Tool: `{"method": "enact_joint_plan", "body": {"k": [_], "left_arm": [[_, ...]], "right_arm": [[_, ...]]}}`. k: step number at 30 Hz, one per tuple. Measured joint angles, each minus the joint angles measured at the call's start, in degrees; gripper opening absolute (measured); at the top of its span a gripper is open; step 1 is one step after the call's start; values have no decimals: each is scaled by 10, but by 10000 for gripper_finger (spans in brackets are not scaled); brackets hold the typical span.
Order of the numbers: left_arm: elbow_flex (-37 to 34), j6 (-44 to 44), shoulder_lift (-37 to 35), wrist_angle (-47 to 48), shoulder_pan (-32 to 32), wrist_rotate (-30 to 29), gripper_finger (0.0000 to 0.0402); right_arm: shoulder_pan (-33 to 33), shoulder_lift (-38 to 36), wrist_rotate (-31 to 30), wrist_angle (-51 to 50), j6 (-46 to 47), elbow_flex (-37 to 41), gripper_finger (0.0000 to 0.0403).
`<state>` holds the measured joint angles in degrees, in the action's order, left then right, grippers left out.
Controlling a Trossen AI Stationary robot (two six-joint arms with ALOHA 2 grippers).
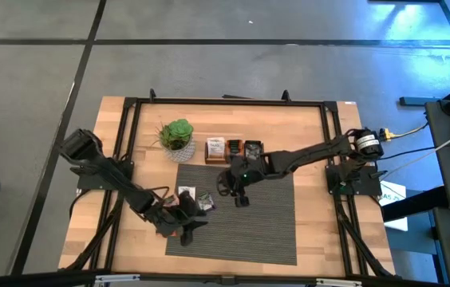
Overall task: Pick & Place Tea
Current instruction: Put the blue tea bag into the right section of the wooden organizer
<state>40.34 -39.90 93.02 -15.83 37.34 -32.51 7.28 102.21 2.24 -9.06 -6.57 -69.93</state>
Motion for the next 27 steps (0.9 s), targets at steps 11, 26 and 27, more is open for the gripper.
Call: {"method": "enact_joint_plan", "body": {"k": [11,26,27], "left_arm": [[0,1,49,-29,-10,-9,18],[0,-24,74,18,-36,-9,3],[0,-31,80,23,-36,-7,3]], "right_arm": [[1,3,0,23,29,0,144],[-13,98,42,119,109,-1,154],[-17,105,47,126,113,-1,161]]}}
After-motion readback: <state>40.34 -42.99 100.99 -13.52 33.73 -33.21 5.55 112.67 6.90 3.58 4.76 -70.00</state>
